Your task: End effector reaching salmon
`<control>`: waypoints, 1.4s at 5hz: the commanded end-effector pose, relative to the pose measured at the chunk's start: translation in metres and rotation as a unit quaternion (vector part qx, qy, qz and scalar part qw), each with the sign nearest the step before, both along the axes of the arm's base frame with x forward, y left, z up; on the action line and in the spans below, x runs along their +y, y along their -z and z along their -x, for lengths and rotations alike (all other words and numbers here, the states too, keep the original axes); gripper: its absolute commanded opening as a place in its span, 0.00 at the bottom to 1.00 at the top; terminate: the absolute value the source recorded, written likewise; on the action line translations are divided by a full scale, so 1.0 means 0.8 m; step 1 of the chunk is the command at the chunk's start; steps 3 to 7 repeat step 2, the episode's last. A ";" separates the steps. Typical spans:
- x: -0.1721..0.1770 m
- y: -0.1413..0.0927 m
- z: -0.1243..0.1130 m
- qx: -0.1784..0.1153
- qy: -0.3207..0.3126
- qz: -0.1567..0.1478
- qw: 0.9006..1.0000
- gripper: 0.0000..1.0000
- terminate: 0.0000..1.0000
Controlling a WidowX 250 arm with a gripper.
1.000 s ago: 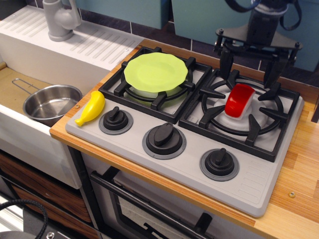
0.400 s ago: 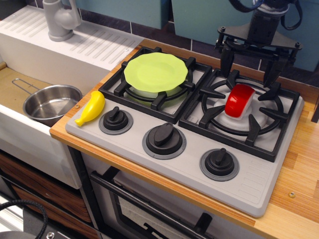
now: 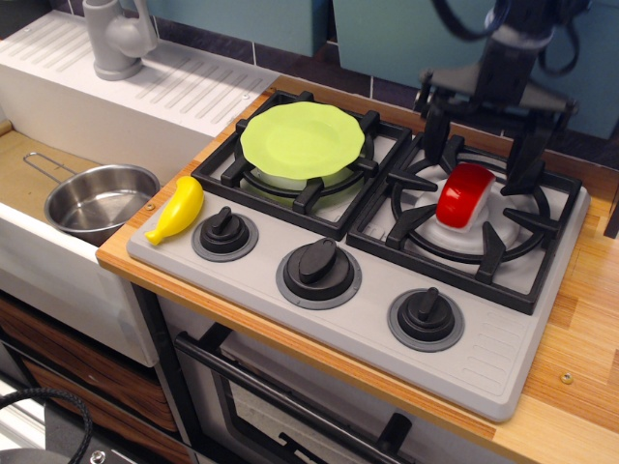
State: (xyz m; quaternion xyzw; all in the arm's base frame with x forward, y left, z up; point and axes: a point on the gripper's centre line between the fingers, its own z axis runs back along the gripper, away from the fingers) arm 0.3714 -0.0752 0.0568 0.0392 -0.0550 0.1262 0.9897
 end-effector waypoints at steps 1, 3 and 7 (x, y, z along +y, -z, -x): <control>0.000 -0.010 0.002 -0.041 0.004 0.000 0.999 1.00 0.00; 0.001 -0.010 0.002 -0.041 0.002 -0.001 0.999 1.00 1.00; 0.001 -0.010 0.002 -0.041 0.002 -0.001 0.999 1.00 1.00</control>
